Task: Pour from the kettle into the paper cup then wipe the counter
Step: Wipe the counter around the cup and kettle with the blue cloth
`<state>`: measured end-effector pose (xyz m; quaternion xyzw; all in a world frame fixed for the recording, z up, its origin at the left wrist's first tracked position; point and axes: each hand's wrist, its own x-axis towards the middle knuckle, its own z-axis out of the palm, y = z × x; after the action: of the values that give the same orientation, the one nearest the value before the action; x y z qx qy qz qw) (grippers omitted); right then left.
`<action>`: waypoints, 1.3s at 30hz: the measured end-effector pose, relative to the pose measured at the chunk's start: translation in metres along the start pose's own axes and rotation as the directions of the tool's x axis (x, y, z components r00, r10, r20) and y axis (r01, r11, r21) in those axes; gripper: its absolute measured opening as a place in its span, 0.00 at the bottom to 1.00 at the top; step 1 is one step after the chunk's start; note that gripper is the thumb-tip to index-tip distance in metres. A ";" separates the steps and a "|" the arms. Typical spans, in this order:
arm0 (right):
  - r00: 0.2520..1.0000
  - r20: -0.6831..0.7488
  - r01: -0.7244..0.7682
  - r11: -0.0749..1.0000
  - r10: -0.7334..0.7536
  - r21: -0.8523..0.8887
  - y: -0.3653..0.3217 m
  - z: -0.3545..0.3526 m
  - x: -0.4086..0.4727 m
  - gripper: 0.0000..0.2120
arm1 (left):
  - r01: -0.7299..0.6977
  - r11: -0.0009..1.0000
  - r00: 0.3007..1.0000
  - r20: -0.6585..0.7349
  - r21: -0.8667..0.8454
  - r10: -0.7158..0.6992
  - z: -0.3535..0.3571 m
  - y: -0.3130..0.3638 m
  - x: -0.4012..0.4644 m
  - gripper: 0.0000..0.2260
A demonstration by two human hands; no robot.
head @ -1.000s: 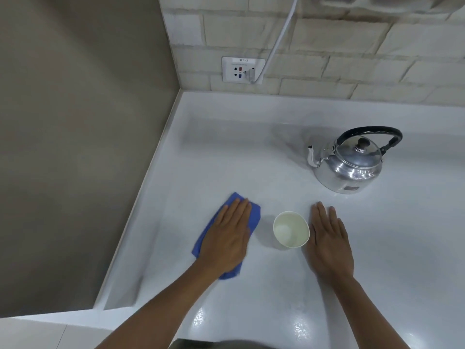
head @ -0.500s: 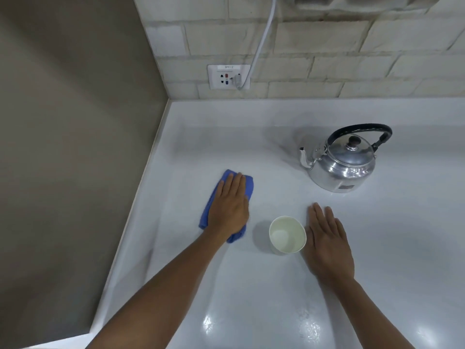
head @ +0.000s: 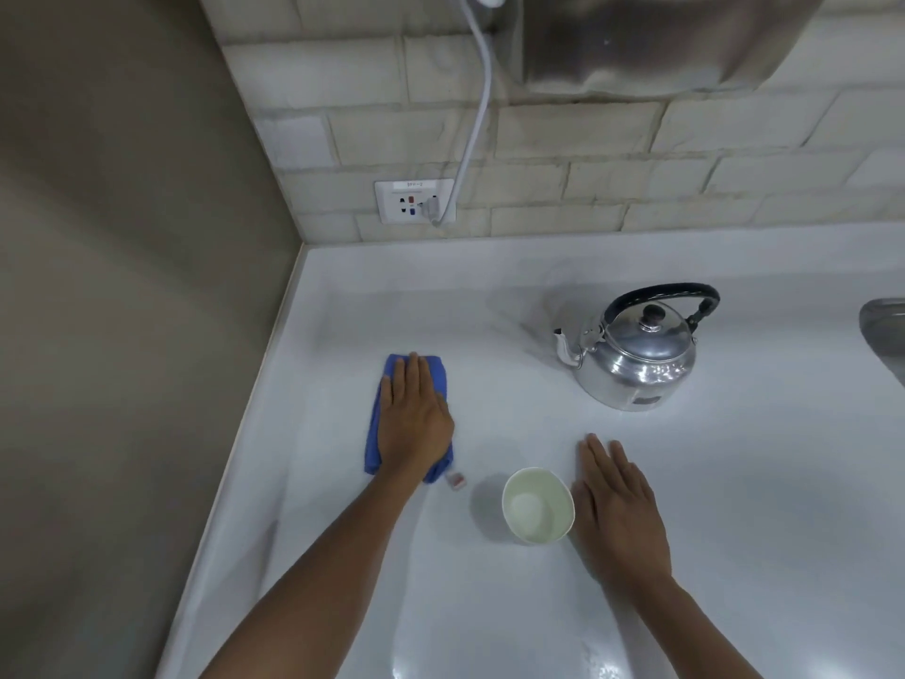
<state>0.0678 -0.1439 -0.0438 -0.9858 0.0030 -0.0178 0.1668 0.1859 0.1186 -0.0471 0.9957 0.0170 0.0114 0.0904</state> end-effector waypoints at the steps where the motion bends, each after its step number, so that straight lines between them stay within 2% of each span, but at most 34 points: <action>1: 1.000 -0.004 -0.006 1.000 0.006 0.016 0.000 -0.002 0.001 0.28 | -0.063 0.998 0.998 0.001 -0.006 0.063 0.002 0.009 0.001 0.27; 3: 1.000 -0.016 0.006 1.000 -0.006 0.021 0.001 -0.004 0.001 0.27 | -0.232 0.973 0.973 0.000 0.006 0.232 0.004 0.021 -0.009 0.27; 5: 0.999 -0.021 0.025 1.000 -0.025 0.012 0.003 -0.006 0.002 0.26 | -0.397 0.917 0.918 0.011 0.041 0.397 0.006 0.023 -0.035 0.26; 8: 0.996 -0.046 0.075 0.996 -0.073 0.045 0.006 -0.012 0.009 0.24 | -0.469 0.883 0.883 0.009 0.025 0.469 0.004 0.009 -0.074 0.25; 13: 0.979 -0.087 0.193 0.974 -0.183 0.120 -0.002 -0.013 0.044 0.20 | -0.324 0.946 0.946 -0.027 0.016 0.324 0.005 -0.003 -0.068 0.26; 19: 0.978 -0.063 0.203 0.976 -0.198 0.082 -0.001 0.004 0.050 0.22 | -0.055 0.998 0.998 -0.038 0.028 0.056 0.001 0.001 0.007 0.29; 21: 0.980 -0.072 0.191 0.977 -0.185 0.091 -0.002 0.004 0.050 0.23 | -0.024 1.000 0.999 -0.021 -0.001 0.024 0.001 0.016 0.024 0.29; 22: 0.980 -0.077 0.191 0.977 -0.184 0.095 -0.002 0.003 0.051 0.23 | -0.074 0.997 0.997 -0.018 -0.008 0.074 0.001 0.024 0.026 0.29; 24: 0.980 -0.081 0.192 0.975 -0.184 0.109 -0.001 0.003 0.051 0.23 | -0.285 0.958 0.958 -0.010 0.016 0.286 0.006 0.034 0.018 0.28; 26: 0.980 -0.081 0.191 0.974 -0.182 0.119 0.000 0.004 0.051 0.23 | -0.519 0.853 0.855 0.025 0.063 0.518 0.007 0.028 -0.006 0.26; 28: 0.980 -0.088 0.189 0.974 -0.179 0.125 0.001 0.005 0.051 0.23 | -0.638 0.768 0.770 0.056 0.059 0.635 0.003 0.010 -0.028 0.25; 29: 0.979 -0.091 0.192 0.973 -0.181 0.125 0.002 0.005 0.051 0.23 | -0.654 0.755 0.757 0.048 0.048 0.652 0.001 -0.002 -0.033 0.25; 31: 0.977 -0.094 0.203 0.971 -0.192 0.123 0.002 0.006 0.051 0.23 | -0.603 0.795 0.795 -0.036 0.064 0.606 -0.002 -0.024 -0.030 0.24; 35: 0.975 -0.109 0.206 0.969 -0.192 0.137 0.000 0.005 0.051 0.23 | -0.269 0.962 0.959 -0.079 0.048 0.272 -0.004 -0.039 0.016 0.25; 37: 0.976 -0.119 0.201 0.968 -0.185 0.150 0.000 0.004 0.052 0.22 | -0.158 0.986 0.987 -0.031 0.051 0.160 -0.004 -0.026 0.037 0.25; 39: 0.975 -0.114 0.206 0.967 -0.190 0.152 0.000 0.004 0.053 0.21 | -0.154 0.988 0.988 -0.005 0.020 0.154 -0.002 -0.007 0.050 0.26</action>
<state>0.1205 -0.1431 -0.0458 -0.9621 -0.0888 -0.0831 0.2440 0.2356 0.1276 -0.0450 0.9948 -0.0597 0.0212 0.0795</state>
